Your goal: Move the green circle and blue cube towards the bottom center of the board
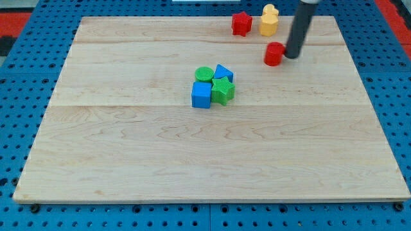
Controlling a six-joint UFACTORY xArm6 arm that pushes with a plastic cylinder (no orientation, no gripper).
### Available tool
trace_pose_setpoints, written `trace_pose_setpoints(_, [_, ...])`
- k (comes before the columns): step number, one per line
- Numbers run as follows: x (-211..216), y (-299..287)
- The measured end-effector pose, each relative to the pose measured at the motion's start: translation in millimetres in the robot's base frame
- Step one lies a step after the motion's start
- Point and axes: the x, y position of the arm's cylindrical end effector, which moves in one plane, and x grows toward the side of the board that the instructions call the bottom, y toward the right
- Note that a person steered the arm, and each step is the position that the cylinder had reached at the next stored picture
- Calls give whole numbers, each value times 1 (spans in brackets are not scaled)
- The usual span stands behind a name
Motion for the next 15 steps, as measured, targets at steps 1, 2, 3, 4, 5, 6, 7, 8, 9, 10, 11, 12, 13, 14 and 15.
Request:
trace_pose_setpoints(1, [45, -1])
trace_pose_setpoints(2, [39, -36])
trace_pose_setpoints(3, [-9, -48])
trace_pose_setpoints(4, [-10, -45])
trace_pose_setpoints(5, [23, -36])
trace_pose_setpoints(6, [30, -32])
trace_pose_setpoints(7, [24, -32])
trace_pose_setpoints(8, [16, -32])
trace_pose_setpoints(9, [16, -31])
trace_pose_setpoints(10, [15, -31])
trace_pose_setpoints(11, [15, -46])
trace_pose_setpoints(12, [14, -52])
trace_pose_setpoints(13, [14, -72])
trace_pose_setpoints(14, [32, -126])
trace_pose_setpoints(15, [65, -175])
